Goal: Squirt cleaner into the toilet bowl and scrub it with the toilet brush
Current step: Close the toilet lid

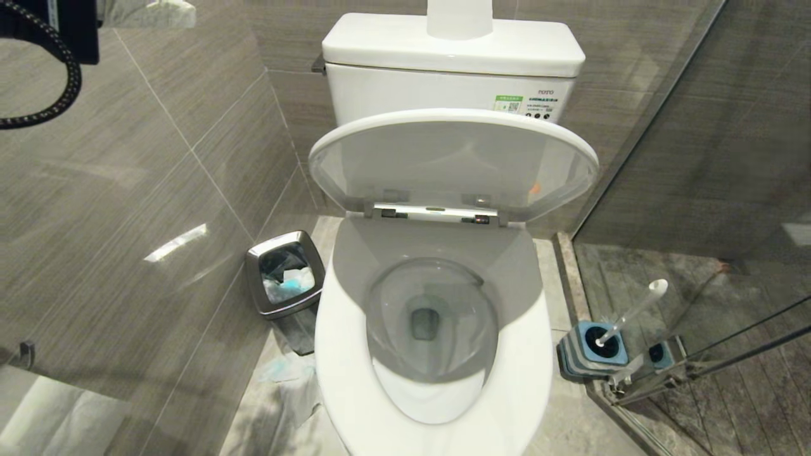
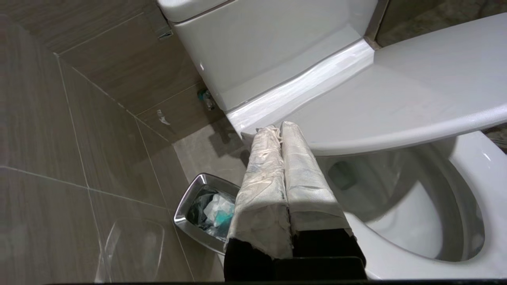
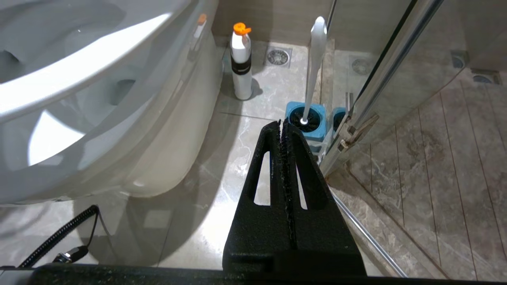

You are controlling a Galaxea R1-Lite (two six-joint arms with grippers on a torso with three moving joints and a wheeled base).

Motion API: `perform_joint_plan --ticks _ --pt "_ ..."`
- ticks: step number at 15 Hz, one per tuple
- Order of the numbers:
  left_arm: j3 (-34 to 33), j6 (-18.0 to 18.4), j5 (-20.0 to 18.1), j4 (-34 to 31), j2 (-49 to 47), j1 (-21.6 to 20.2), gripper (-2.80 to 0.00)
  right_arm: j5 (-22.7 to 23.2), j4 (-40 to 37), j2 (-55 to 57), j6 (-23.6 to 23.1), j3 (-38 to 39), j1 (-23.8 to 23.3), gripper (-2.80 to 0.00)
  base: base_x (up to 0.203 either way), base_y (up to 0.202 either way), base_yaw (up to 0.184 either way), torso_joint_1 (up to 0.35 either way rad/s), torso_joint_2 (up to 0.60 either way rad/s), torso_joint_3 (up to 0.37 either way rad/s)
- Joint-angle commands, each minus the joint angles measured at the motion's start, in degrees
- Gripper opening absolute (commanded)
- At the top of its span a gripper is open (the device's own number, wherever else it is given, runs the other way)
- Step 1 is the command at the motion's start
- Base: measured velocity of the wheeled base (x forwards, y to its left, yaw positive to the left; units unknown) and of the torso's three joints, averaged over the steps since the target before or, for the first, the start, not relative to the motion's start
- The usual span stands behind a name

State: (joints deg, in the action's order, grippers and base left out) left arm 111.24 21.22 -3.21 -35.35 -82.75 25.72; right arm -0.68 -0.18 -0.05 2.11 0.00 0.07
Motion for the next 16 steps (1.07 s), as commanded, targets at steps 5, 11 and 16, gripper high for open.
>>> perform_joint_plan --ticks 5,11,16 --pt "-0.2 0.1 -0.1 -0.1 -0.5 0.2 -2.80 0.1 0.0 0.0 0.0 0.0 0.0 -2.80 0.000 0.000 0.000 0.002 0.00 0.180" --pt "-0.2 0.1 -0.1 -0.1 -0.8 0.2 -2.80 0.0 0.0 0.0 0.0 0.1 0.0 -2.80 0.000 0.000 0.000 0.001 0.00 0.202" --pt "-0.2 -0.5 -0.7 -0.2 -1.3 0.2 -2.80 0.0 0.0 0.0 0.0 0.0 0.0 -2.80 0.000 0.000 0.000 0.004 0.00 0.141"
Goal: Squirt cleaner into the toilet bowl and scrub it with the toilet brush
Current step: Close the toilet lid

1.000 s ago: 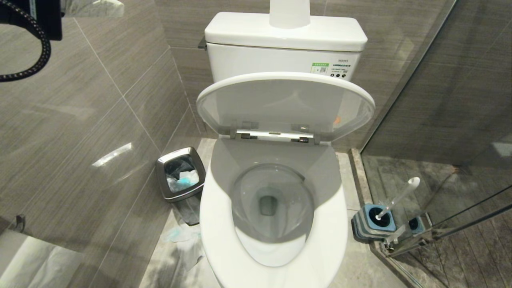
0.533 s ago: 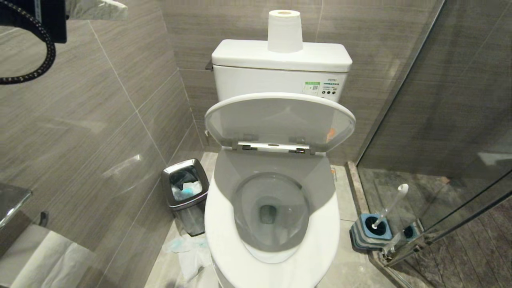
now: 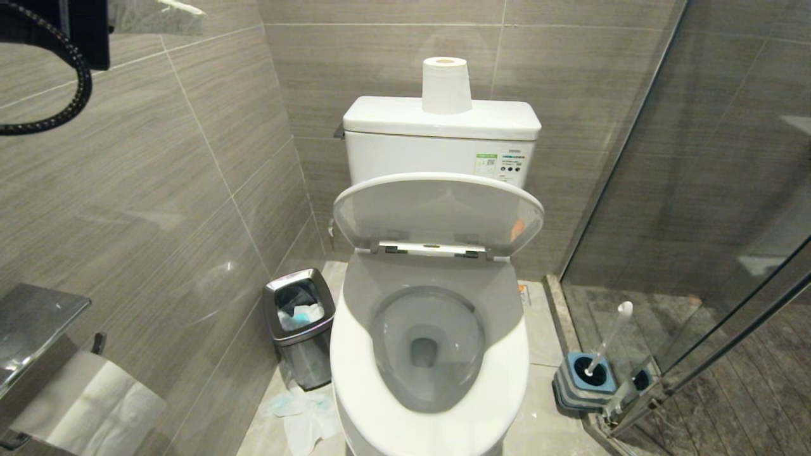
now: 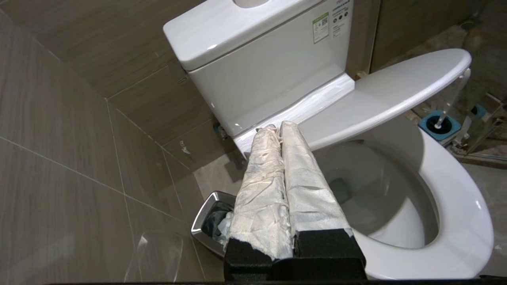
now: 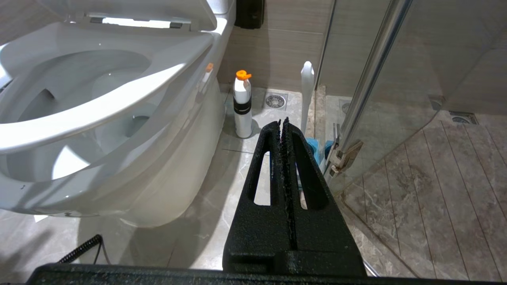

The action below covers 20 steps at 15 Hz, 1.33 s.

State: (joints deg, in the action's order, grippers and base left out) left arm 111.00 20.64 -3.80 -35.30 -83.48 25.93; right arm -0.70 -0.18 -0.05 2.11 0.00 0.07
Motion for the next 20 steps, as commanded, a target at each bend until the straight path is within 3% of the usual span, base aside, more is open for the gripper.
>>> perform_joint_plan --ticks 1,4,10,15,20 --pt "0.0 0.8 0.6 -1.2 -1.2 0.1 -2.80 0.1 0.0 0.0 0.0 0.0 0.0 -2.80 0.000 0.000 0.000 0.005 0.00 0.032" --pt "0.5 5.0 1.2 -2.1 -3.1 0.7 -2.80 0.0 0.0 0.0 0.0 0.1 0.0 -2.80 0.000 0.000 0.000 0.000 0.00 0.000" --pt "0.4 4.4 4.9 0.9 -8.9 5.6 -2.80 0.0 0.0 0.0 0.0 0.0 0.0 -2.80 0.000 0.000 0.000 0.000 0.00 0.000" --pt "0.1 4.2 7.2 10.5 -17.4 10.7 -2.80 0.0 0.0 0.0 0.0 0.1 0.0 -2.80 0.000 0.000 0.000 0.000 0.00 0.000" --pt "-0.3 3.9 9.5 10.9 -22.2 13.8 -2.80 0.0 0.0 0.0 0.0 0.1 0.0 -2.80 0.000 0.000 0.000 0.000 0.00 0.000"
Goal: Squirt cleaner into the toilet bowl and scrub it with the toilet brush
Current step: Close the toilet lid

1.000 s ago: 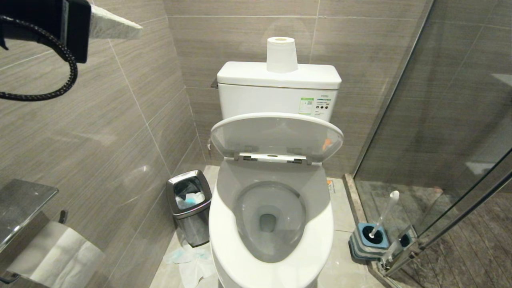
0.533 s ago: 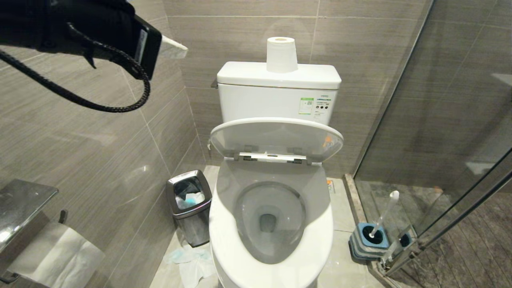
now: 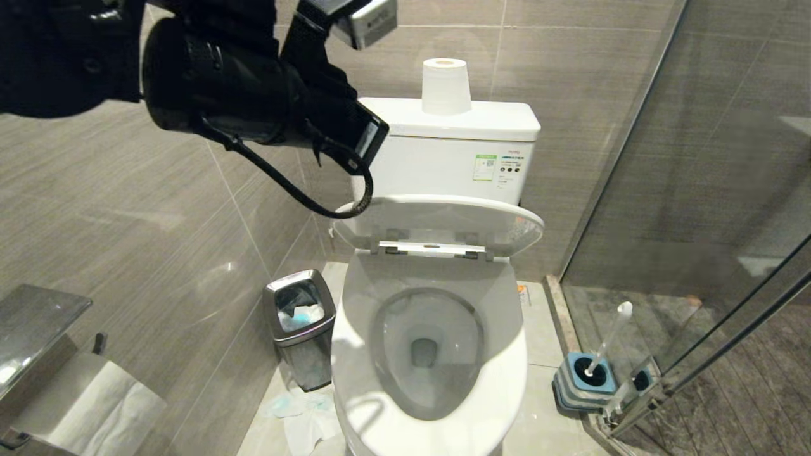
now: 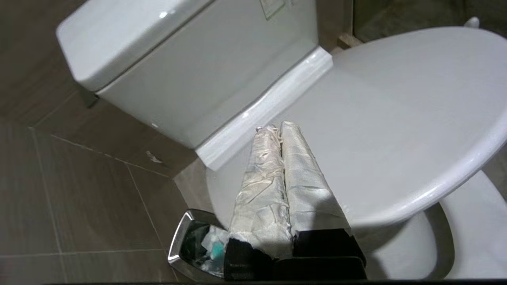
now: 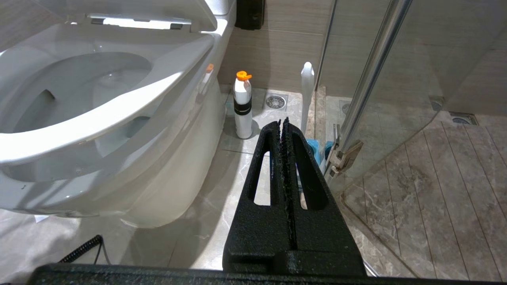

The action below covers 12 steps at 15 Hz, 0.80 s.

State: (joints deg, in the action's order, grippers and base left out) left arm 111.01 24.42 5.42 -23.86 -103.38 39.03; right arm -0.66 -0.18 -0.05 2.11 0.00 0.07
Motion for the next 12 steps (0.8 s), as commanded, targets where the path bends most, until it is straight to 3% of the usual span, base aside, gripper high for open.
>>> perform_joint_plan --ticks 1,7,12 --pt "-1.2 0.1 0.5 -1.3 -2.5 0.7 -2.80 0.0 0.0 0.0 0.0 0.0 0.0 -2.80 0.000 0.000 0.000 0.000 0.00 0.000" --pt "-5.0 0.0 2.7 -9.0 -1.5 1.1 -2.80 0.0 0.0 0.0 0.0 0.1 0.0 -2.80 0.000 0.000 0.000 0.000 0.00 0.000" --pt "-9.2 0.0 2.7 -10.6 -1.4 2.1 -2.80 0.0 0.0 0.0 0.0 0.0 0.0 -2.80 0.000 0.000 0.000 0.000 0.00 0.000"
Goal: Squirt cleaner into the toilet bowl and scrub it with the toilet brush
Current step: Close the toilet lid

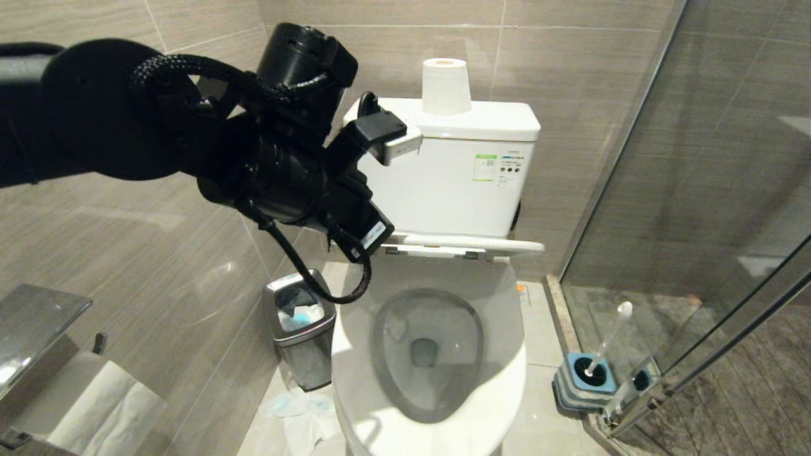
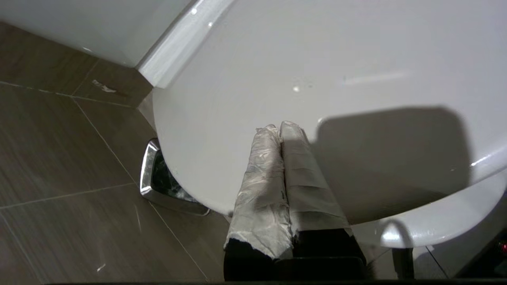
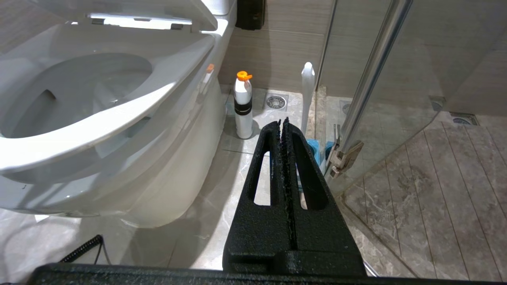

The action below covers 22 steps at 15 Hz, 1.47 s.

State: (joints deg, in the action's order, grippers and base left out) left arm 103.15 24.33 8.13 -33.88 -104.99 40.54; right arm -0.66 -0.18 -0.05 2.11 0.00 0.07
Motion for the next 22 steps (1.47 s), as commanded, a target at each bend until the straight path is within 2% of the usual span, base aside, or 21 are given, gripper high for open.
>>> perform_joint_plan --ticks 1,8,12,19,22 --pt "-2.6 0.1 0.0 -0.8 0.2 0.9 -2.80 0.0 0.0 0.0 0.0 0.0 0.0 -2.80 0.000 0.000 0.000 0.000 0.00 0.000" --pt "-7.0 0.1 0.0 -0.4 -3.2 3.8 -2.80 0.0 0.0 0.0 0.0 0.0 0.0 -2.80 0.000 0.000 0.000 0.000 0.00 0.000" --pt "-10.7 -0.1 1.7 6.0 -6.6 6.1 -2.80 0.0 0.0 0.0 0.0 0.0 0.0 -2.80 0.000 0.000 0.000 0.000 0.00 0.000" --pt "-14.0 -0.1 2.5 7.4 -11.0 8.4 -2.80 0.0 0.0 0.0 0.0 0.1 0.0 -2.80 0.000 0.000 0.000 0.000 0.00 0.000" --pt "-16.2 -0.1 2.6 11.3 -12.6 10.3 -2.80 0.0 0.0 0.0 0.0 0.0 0.0 -2.80 0.000 0.000 0.000 0.000 0.00 0.000"
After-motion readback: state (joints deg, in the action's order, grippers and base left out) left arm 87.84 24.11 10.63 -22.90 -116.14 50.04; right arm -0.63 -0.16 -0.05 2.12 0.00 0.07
